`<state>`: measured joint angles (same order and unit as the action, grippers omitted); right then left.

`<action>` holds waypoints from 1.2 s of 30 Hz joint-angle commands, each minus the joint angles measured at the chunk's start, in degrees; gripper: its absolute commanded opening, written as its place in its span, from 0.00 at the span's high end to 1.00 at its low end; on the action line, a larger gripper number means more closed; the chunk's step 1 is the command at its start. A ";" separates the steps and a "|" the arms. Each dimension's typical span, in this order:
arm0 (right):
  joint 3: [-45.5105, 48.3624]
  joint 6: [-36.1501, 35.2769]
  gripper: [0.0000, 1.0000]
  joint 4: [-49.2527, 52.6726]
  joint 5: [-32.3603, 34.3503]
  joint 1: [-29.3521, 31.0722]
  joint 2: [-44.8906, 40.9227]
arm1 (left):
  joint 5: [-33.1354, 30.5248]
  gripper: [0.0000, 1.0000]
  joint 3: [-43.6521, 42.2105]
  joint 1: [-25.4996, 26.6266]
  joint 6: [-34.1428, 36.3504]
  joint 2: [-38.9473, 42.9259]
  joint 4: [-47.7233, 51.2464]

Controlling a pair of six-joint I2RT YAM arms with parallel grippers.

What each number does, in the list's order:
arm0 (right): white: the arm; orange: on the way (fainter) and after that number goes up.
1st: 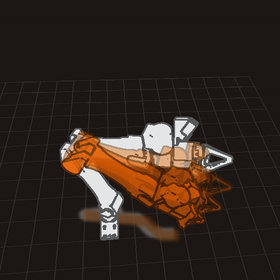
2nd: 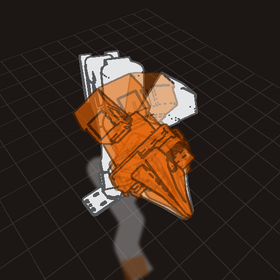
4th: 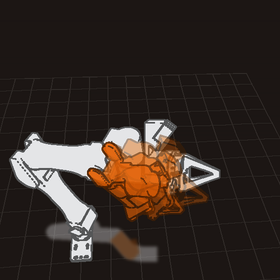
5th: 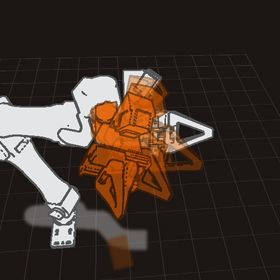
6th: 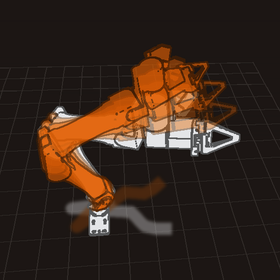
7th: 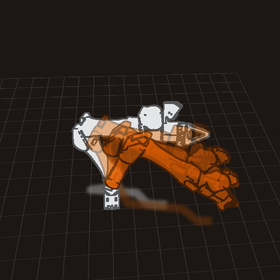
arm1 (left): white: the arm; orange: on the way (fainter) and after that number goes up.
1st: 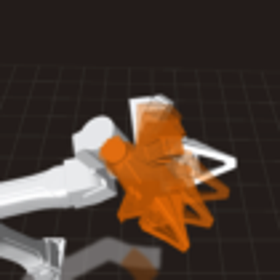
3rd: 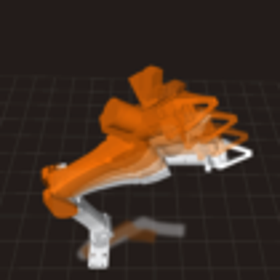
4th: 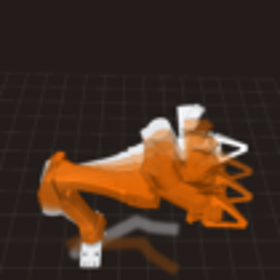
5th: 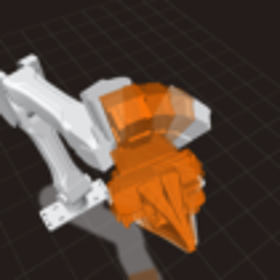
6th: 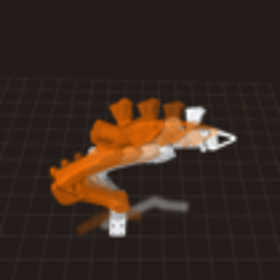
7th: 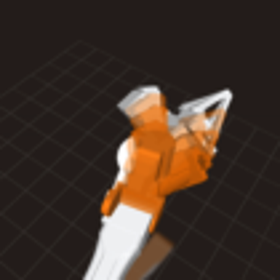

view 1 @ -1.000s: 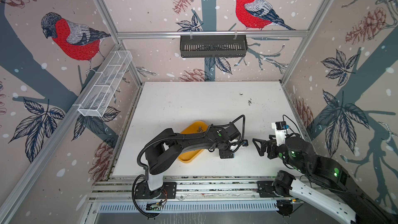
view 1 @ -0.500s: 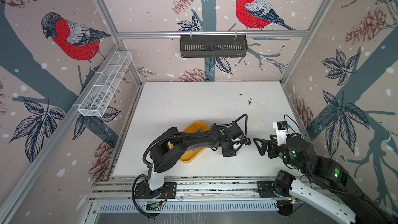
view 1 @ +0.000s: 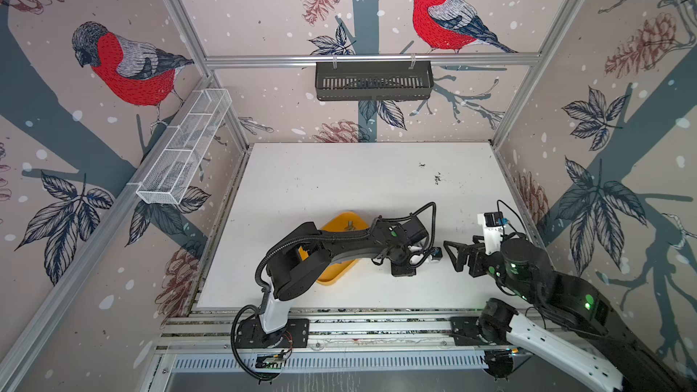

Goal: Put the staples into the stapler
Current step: 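Close the left gripper on the light-blue stapler, then lift the light-blue stapler with the left gripper up beside the right gripper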

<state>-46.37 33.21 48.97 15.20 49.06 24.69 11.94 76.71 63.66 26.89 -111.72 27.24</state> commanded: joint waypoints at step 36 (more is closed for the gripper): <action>2.76 5.62 0.00 -20.08 -5.47 -0.54 9.90 | 21.15 0.74 -6.48 -16.81 -10.51 18.21 -7.80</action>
<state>-43.79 36.67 36.73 11.77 48.60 32.10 26.39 70.74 49.41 17.98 -95.88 22.09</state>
